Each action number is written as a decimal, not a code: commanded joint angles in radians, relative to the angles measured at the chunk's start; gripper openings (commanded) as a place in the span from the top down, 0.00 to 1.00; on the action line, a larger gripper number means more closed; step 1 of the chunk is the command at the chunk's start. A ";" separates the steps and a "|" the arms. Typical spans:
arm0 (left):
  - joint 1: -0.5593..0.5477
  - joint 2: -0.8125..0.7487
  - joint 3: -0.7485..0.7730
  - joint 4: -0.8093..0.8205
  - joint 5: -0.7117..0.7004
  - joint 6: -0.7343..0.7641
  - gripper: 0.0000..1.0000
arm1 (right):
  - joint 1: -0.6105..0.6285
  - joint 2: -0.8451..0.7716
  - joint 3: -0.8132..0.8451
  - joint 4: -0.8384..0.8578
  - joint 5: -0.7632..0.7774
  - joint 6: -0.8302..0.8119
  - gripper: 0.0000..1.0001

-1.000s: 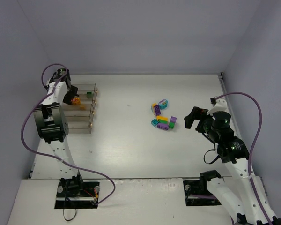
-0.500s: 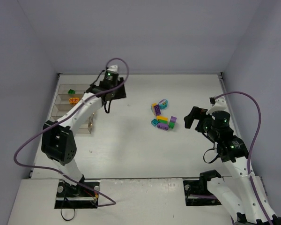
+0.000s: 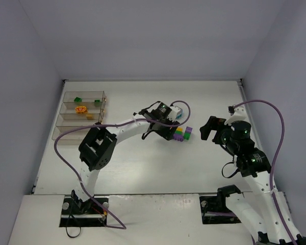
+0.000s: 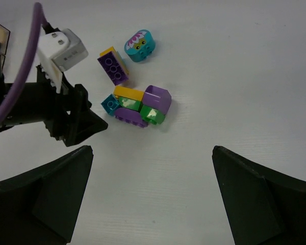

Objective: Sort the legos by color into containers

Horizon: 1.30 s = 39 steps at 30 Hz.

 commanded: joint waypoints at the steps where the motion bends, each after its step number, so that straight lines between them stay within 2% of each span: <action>1: 0.011 0.001 0.098 -0.003 0.028 0.072 0.42 | -0.008 -0.010 0.023 0.067 -0.012 0.012 0.00; 11: 0.002 0.094 0.151 0.004 -0.044 0.086 0.42 | -0.008 -0.010 0.031 0.064 -0.007 0.012 0.00; 18: 0.001 0.148 0.199 0.010 -0.040 0.109 0.42 | -0.008 -0.016 0.031 0.060 -0.009 0.009 0.00; 22: 0.001 0.173 0.210 0.028 -0.040 0.108 0.49 | -0.008 -0.015 0.034 0.060 -0.010 0.011 0.00; 25: 0.005 0.176 0.213 0.016 -0.035 0.091 0.66 | -0.008 -0.016 0.034 0.058 -0.015 0.011 0.00; 26: 0.006 0.170 0.201 0.013 -0.037 0.088 0.77 | -0.008 -0.018 0.034 0.057 -0.015 0.012 0.00; 29: 0.009 0.092 0.141 0.039 -0.078 0.057 0.89 | -0.008 -0.026 0.034 0.057 -0.012 0.011 0.00; 30: 0.012 0.055 0.072 0.060 -0.098 0.037 0.93 | -0.008 -0.027 0.034 0.055 -0.012 0.012 0.00; 34: 0.061 -0.184 -0.058 0.083 -0.225 -0.012 0.94 | -0.008 -0.026 0.040 0.057 -0.021 0.020 0.00; 38: 0.205 -0.379 -0.206 0.077 -0.267 -0.053 0.94 | -0.006 -0.006 0.045 0.058 -0.032 0.032 0.00; 39: 0.274 -0.413 -0.236 0.083 -0.279 -0.055 0.94 | -0.008 0.000 0.045 0.061 -0.039 0.032 0.00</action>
